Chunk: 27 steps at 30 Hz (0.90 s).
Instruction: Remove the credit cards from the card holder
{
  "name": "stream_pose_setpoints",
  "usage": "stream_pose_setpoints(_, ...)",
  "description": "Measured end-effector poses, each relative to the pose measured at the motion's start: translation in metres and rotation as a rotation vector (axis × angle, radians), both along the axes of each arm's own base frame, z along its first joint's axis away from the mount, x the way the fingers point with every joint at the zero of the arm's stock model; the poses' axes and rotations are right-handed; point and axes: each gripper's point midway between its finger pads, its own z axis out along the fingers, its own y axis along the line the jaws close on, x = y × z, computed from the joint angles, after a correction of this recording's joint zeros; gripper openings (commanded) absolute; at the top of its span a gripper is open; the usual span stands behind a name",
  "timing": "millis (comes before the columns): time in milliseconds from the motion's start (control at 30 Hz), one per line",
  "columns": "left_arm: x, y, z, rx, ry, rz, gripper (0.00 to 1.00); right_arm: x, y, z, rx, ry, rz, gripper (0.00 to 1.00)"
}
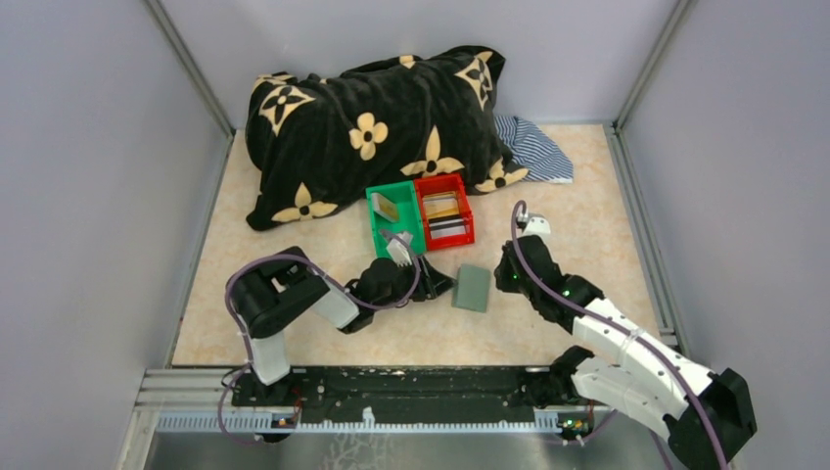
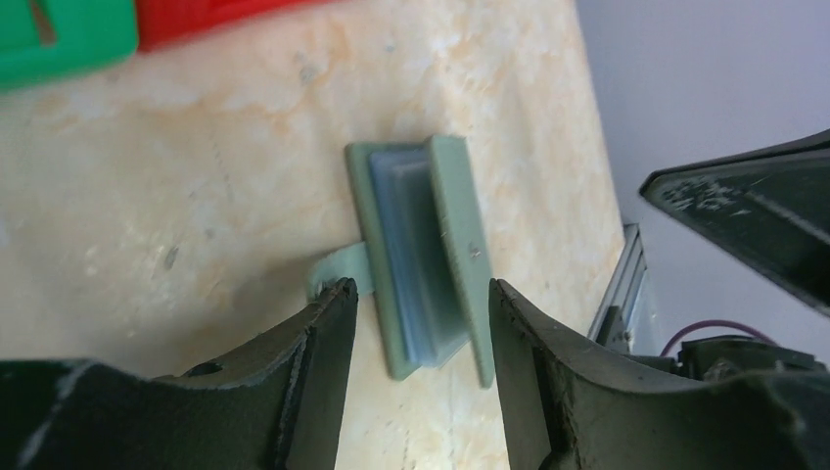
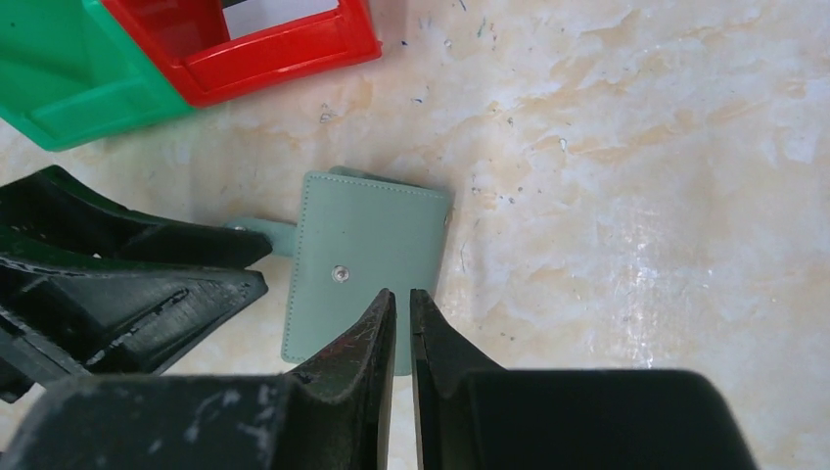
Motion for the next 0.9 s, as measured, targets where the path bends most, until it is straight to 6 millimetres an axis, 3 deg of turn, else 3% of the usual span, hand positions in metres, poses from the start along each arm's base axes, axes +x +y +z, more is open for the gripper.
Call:
stream_pose_setpoints(167, -0.006, 0.003, -0.018, 0.030, 0.033, -0.011, 0.58, 0.000, 0.002, -0.003, -0.007, 0.011, 0.010, 0.12)
stream_pose_setpoints(633, -0.013, -0.013, -0.013, -0.006, 0.048, -0.071, 0.57, 0.001, 0.003, -0.009, -0.005, 0.013, 0.014, 0.12)
stream_pose_setpoints(900, -0.015, -0.024, 0.001, -0.055, 0.043, -0.103, 0.57, 0.000, 0.003, -0.020, -0.018, 0.036, 0.016, 0.12)
